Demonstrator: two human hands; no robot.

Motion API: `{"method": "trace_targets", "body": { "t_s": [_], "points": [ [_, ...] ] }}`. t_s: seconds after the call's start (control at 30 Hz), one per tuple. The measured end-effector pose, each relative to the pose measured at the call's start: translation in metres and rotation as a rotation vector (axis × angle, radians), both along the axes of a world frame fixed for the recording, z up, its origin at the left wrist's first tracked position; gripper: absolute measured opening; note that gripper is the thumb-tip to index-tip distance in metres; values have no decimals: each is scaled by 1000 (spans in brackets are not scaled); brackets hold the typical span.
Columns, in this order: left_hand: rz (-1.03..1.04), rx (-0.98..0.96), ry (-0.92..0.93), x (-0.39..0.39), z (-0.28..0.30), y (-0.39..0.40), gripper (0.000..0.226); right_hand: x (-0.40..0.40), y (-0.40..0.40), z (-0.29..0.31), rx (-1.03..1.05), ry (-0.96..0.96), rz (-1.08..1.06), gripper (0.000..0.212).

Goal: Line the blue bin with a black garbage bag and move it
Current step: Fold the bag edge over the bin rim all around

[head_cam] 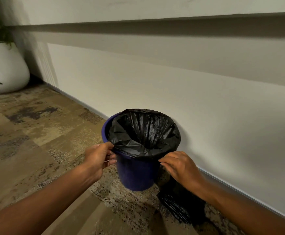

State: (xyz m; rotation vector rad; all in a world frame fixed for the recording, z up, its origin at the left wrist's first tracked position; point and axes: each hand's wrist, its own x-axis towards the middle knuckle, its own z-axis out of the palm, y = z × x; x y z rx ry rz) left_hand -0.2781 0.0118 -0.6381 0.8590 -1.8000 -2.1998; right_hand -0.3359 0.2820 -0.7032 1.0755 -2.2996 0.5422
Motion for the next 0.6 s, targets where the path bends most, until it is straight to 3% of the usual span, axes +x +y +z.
{"method": "trace_targets", "body": {
  "t_s": [0.3,0.57,0.6],
  "points": [
    [7,54,-82,-14,-15,-34,9,4,-13,5,-26,-157,-6,14],
    [-65,11,-154,-47,-10,-52,21,-26,15,28,-588,-678,-398,6],
    [-66,17,-158,-52,-10,-53,22,-34,16,34,-646,-775,-445,17]
  ]
}}
